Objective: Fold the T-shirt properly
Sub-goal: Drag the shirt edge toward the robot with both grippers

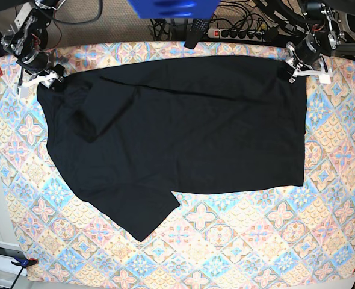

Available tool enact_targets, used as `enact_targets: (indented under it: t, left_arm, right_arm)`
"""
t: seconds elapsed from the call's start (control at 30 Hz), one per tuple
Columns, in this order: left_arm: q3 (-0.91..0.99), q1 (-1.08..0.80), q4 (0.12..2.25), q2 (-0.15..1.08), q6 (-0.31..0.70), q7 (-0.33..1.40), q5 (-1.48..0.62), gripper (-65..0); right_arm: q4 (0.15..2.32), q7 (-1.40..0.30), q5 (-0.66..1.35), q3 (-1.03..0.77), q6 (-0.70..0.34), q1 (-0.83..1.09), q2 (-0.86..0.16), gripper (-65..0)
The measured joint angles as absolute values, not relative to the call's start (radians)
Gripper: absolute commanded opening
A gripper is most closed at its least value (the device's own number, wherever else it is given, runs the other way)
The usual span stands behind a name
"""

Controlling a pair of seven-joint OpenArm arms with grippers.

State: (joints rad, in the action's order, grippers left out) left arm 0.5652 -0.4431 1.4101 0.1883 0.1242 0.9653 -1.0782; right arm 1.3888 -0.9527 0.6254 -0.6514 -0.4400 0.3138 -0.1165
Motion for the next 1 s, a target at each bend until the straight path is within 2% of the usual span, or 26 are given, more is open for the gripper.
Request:
enact_targets:
  t: [0.2, 0.27, 0.33, 0.43, 0.5, 0.63, 0.8, 1.0]
  left_arm:
    - [0.565, -0.443, 1.410, 0.189, 0.124, 0.965, -1.078, -64.9]
    - [0.565, -0.443, 1.410, 0.189, 0.125, 0.965, -1.078, -64.9]
    - [0.565, -0.443, 1.410, 0.189, 0.124, 0.965, -1.078, -64.9]
    - [0.565, -0.443, 1.410, 0.189, 0.124, 0.965, -1.079, -64.9]
    - [0.565, -0.443, 1.410, 0.189, 0.125, 0.966, -1.079, -64.9]
    - [0.565, -0.443, 1.410, 0.189, 0.124, 0.965, -1.078, -64.9]
    - [0.563, -0.445, 1.410, 0.197, 0.125, 0.973, -1.081, -64.9]
    - [0.558, -0.452, 1.410, 0.202, 0.125, 0.986, -1.081, -64.9]
  right_arm:
    - [1.389, -0.942, 0.625, -0.617, -0.440, 0.313, -0.113, -33.7]
    - [1.388, -0.938, 0.628, -0.604, -0.440, 0.311, -0.111, -36.4]
    - [1.387, -0.938, 0.628, -0.591, -0.441, 0.308, -0.111, -42.7]
    - [1.385, -0.947, 0.628, -0.588, -0.440, 0.305, -0.103, -58.6]
    - [1.385, -0.948, 0.628, -0.588, -0.440, 0.308, -0.102, -65.0]
    - [1.402, -0.969, 0.622, -0.603, -0.441, 0.311, -0.099, -64.5]
    - [1.461, -0.994, 0.628, -0.712, -0.451, 0.369, -0.090, -64.6]
    - [1.504, -1.007, 0.618, -0.722, -0.451, 0.437, -0.089, -64.6]
